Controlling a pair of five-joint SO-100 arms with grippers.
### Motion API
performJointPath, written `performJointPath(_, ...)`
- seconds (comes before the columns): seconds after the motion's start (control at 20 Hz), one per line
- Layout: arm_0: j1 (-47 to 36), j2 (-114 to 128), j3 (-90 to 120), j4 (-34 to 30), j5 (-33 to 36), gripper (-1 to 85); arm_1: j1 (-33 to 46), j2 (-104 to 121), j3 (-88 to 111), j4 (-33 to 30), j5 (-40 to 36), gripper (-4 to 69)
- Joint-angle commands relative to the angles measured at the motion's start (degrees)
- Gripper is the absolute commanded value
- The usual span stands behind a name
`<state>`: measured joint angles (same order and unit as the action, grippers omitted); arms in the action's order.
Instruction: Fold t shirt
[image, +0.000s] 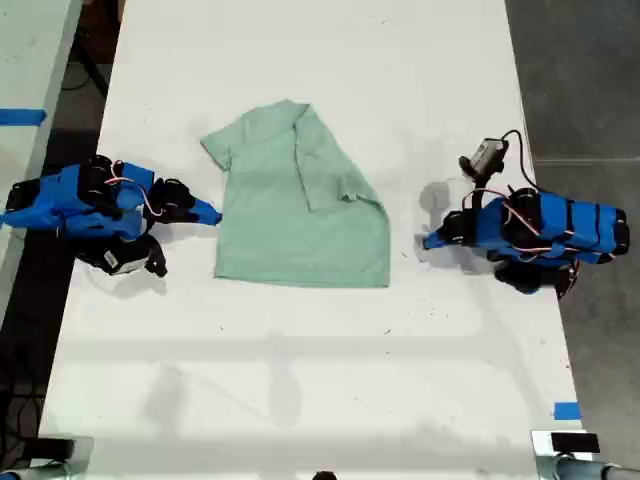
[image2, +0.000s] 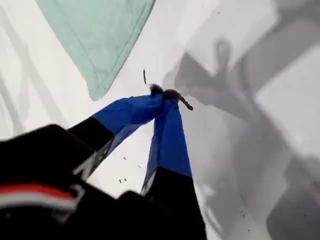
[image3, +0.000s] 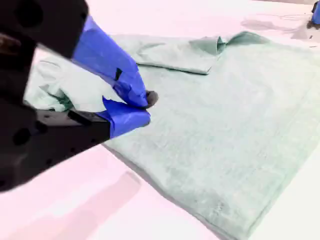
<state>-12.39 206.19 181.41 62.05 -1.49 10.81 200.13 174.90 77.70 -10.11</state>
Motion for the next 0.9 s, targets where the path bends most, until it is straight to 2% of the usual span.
performJointPath(0.0, 1.1, 0.4, -1.1, -4.3, 2.1, -0.2, 2.5, 0.8, 1.7, -0.4, -0.2, -0.5)
performJointPath(0.25, -4.7, -4.0, -12.4, -0.4, 4.7, -0.3, 2.9, 0.8, 1.7, -0.3, -0.2, -0.5)
performJointPath(0.35, -12.0, -19.0, -21.0, -0.3, 11.1, -0.3, 2.9, 0.8, 1.7, -0.3, -0.2, -0.5)
performJointPath(0.55, -35.7, -59.9, -40.1, 1.8, 28.3, -0.2, 2.8, 0.8, 1.7, -0.3, -0.4, -0.5)
performJointPath(0.65, -46.2, -71.6, -46.0, 1.0, 36.7, 7.6, 2.7, 0.9, 1.6, -0.4, -1.1, -0.5)
performJointPath(0.75, -50.8, -78.9, -51.6, -1.1, 41.5, 17.4, 2.5, 0.9, 1.5, -0.6, -1.8, -0.5)
performJointPath(0.85, -52.8, -88.0, -58.9, -2.2, 45.0, 18.7, 2.1, 0.9, 1.5, -0.7, -2.1, -0.5)
